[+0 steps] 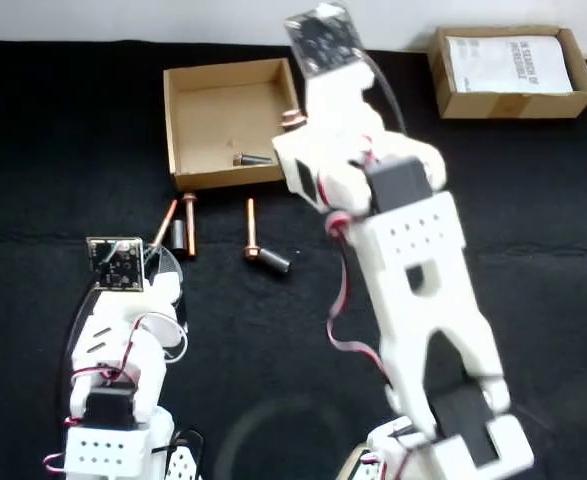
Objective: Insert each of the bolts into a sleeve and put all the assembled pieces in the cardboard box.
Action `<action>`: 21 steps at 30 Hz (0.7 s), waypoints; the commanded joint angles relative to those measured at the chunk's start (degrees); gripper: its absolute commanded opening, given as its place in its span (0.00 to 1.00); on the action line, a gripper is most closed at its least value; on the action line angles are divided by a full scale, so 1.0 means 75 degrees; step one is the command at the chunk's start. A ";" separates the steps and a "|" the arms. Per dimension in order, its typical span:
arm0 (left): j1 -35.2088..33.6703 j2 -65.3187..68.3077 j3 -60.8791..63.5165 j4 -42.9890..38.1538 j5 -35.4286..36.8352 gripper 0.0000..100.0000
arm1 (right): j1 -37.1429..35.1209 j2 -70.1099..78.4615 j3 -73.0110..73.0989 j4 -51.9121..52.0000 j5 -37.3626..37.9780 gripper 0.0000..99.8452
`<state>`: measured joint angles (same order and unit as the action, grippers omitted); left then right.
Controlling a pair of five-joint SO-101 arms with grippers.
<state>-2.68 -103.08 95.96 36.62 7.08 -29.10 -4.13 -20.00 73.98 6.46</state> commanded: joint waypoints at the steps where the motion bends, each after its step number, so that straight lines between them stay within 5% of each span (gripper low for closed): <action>1: -0.0111 -0.0018 0.0147 -0.0410 -0.0023 0.01 | 0.0088 0.1119 -0.1811 0.0486 0.0856 0.01; 10: 0.0217 0.0205 0.0158 0.0738 -0.0059 0.02 | 0.0147 0.3897 -0.4249 0.0428 0.2520 0.01; 21: 0.0451 0.0358 0.0170 0.0738 -0.0070 0.02 | 0.0568 0.7402 -0.5374 -0.3112 0.5474 0.01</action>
<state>-0.04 -100.44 96.13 42.07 7.08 -25.41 48.26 -55.69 58.07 41.45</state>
